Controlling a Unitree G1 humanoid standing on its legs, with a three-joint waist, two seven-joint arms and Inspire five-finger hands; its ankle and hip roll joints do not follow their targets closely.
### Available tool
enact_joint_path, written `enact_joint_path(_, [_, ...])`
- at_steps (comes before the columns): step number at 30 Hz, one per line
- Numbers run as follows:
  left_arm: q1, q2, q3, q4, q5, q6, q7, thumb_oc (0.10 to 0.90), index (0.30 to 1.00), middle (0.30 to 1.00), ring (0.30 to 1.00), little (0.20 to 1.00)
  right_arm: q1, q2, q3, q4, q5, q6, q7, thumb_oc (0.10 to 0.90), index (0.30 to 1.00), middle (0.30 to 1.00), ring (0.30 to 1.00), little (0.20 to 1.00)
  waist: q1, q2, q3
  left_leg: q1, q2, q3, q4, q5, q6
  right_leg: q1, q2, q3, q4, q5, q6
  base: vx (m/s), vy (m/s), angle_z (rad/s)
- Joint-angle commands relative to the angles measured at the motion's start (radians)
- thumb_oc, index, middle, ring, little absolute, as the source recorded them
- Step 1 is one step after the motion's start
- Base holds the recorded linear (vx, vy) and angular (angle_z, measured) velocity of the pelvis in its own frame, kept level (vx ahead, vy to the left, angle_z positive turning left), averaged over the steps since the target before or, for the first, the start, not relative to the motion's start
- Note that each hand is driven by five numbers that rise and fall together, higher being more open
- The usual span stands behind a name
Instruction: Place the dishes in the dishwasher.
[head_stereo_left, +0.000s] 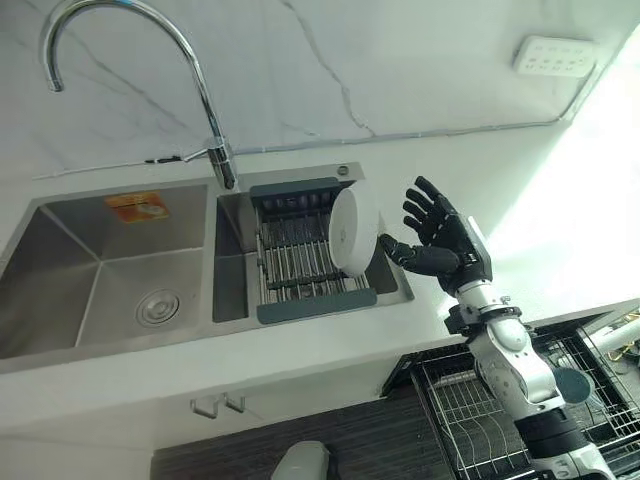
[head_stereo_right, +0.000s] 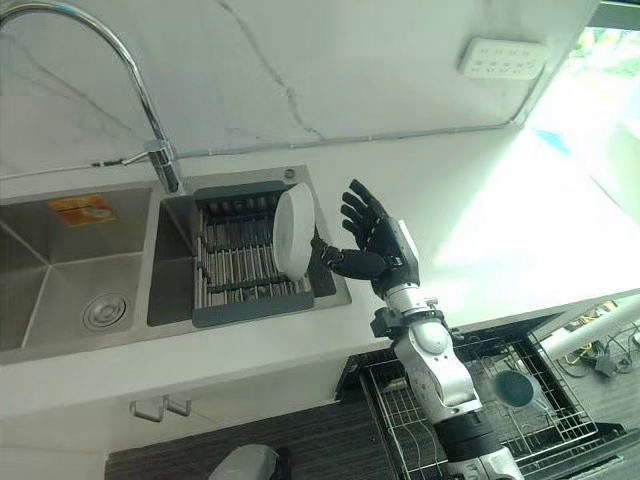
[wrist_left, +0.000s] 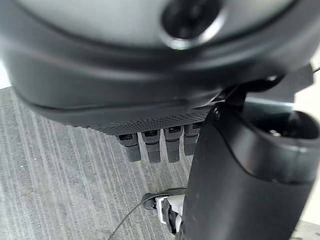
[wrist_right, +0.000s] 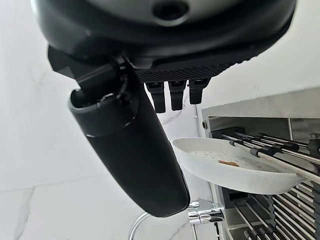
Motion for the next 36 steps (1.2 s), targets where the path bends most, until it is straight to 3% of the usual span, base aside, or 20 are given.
enact_joint_path(1, [-0.005,0.028,-0.019,0.028,0.036,0.0,-0.016,0.8,0.9,0.9,0.9,0.9,-0.138,0.005,-0.032,-0.013,0.018,-0.087,-0.008,0.8,0.9,0.9,0.9,0.9,0.031,0.007,-0.052,0.097,0.048,-0.053,-0.123,-0.061,-0.071,-0.008,-0.055,-0.003,0.073,-0.059,0.066,0.04,0.003,0.13])
enact_joint_path(36, [0.007,0.048,-0.044,-0.003,0.083,0.045,-0.039,0.8,0.9,0.9,0.9,0.9,-0.171,0.075,0.029,0.144,0.017,-0.035,-0.048,0.8,0.9,0.9,0.9,0.9,0.072,0.024,-0.052,0.098,0.021,-0.097,-0.123,-0.053,-0.066,0.015,-0.073,-0.039,0.073,-0.034,0.061,0.01,0.008,0.07])
